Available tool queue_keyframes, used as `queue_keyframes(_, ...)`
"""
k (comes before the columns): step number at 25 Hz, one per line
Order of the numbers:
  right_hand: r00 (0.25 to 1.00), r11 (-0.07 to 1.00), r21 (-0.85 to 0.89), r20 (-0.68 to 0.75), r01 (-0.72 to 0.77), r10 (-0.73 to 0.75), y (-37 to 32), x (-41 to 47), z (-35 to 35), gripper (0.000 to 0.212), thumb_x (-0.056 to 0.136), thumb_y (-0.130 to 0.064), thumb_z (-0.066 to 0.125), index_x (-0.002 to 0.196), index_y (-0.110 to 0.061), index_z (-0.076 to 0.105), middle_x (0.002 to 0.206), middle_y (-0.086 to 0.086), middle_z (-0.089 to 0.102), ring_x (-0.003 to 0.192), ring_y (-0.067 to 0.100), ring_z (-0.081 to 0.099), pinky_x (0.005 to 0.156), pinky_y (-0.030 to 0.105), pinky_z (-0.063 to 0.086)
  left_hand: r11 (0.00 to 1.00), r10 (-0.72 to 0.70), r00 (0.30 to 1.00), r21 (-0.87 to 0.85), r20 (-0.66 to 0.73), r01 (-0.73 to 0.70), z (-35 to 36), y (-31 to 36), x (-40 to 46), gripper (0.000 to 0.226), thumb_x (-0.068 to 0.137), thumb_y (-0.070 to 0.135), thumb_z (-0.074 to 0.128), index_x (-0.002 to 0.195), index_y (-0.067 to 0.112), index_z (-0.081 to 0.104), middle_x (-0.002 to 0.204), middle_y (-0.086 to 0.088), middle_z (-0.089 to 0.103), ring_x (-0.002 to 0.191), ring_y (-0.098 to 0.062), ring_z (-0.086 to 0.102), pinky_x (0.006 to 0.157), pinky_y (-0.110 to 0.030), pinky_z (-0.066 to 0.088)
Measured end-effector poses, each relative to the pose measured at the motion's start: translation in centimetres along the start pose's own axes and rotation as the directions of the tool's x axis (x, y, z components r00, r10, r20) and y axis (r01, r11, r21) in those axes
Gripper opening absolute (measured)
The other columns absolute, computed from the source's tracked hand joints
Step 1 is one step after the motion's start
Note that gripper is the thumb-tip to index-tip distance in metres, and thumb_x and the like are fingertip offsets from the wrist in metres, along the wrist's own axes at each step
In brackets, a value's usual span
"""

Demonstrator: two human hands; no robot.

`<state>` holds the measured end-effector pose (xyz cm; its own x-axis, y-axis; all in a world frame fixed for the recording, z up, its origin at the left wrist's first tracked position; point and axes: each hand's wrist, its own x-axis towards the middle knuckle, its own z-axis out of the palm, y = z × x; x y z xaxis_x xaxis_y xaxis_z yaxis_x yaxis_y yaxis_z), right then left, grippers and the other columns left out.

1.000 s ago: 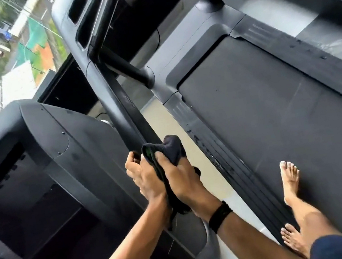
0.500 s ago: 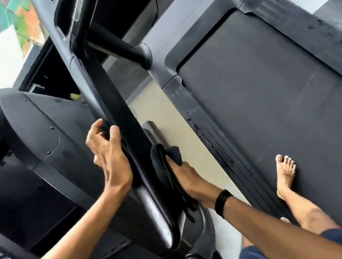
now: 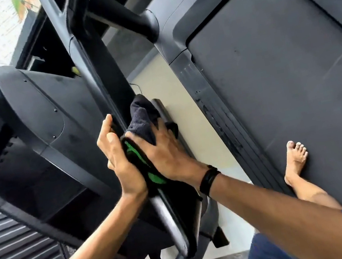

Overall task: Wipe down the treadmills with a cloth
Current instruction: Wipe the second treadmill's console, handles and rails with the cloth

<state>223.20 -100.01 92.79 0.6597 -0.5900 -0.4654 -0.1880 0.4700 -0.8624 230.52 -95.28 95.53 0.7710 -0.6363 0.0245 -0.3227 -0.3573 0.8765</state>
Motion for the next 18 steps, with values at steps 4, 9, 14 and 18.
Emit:
queue_keyframes(4, 0.996, 0.962, 0.269, -0.086, 0.04, -0.018, 0.3, 4.7, 0.4, 0.063, 0.091, -0.063, 0.046, 0.133, -0.016, 0.054, 0.127, 0.011, 0.06, 0.118, 0.027, 0.056, 0.107, 0.041, 0.042, 0.99, 0.014, 1.0, 0.143, -0.026, -0.01, -0.2, -0.4, 0.1, 0.056, 0.096, 0.052, 0.031, 0.14, 0.022, 0.048, 0.145, -0.003, 0.044, 0.138, -0.017, 0.039, 0.119, -0.049, 0.024)
queue_keyframes(9, 0.952, 0.897, 0.321, 0.065, -0.305, 0.3, 4.6, 5.9, -0.7, 0.05, 0.103, -0.048, 0.042, 0.118, -0.004, 0.062, 0.103, 0.007, 0.065, 0.097, 0.022, 0.061, 0.083, 0.03, 0.044, 0.97, 0.034, 0.998, 0.243, -0.056, -0.019, 0.3, 0.0, -0.2, 0.057, 0.097, 0.052, 0.028, 0.141, 0.022, 0.047, 0.14, 0.004, 0.046, 0.134, -0.012, 0.042, 0.116, -0.052, 0.023)
queue_keyframes(14, 0.903, 0.903, 0.012, -0.014, -0.43, 0.43, 5.0, -2.8, -1.5, 0.056, 0.102, -0.055, 0.035, 0.113, -0.007, 0.063, 0.115, 0.017, 0.066, 0.108, 0.037, 0.061, 0.088, 0.038, 0.047, 0.957, 0.052, 0.996, 0.287, -0.067, -0.03, 0.3, 0.0, -0.3, 0.046, 0.101, 0.043, 0.029, 0.138, 0.026, 0.049, 0.136, 0.005, 0.048, 0.132, -0.017, 0.044, 0.113, -0.053, 0.024)
queue_keyframes(18, 0.995, 0.998, -0.059, -0.099, 0.013, -0.019, 3.4, -6.8, -0.6, 0.054, 0.09, -0.067, 0.036, 0.113, -0.026, 0.062, 0.114, 0.002, 0.067, 0.104, 0.019, 0.064, 0.093, 0.043, 0.051, 0.943, 0.025, 0.998, 0.332, -0.065, -0.002, -0.6, 1.3, 2.1, 0.034, 0.096, 0.05, 0.029, 0.106, 0.034, 0.058, 0.11, 0.009, 0.05, 0.106, -0.008, 0.054, 0.107, -0.045, 0.029)
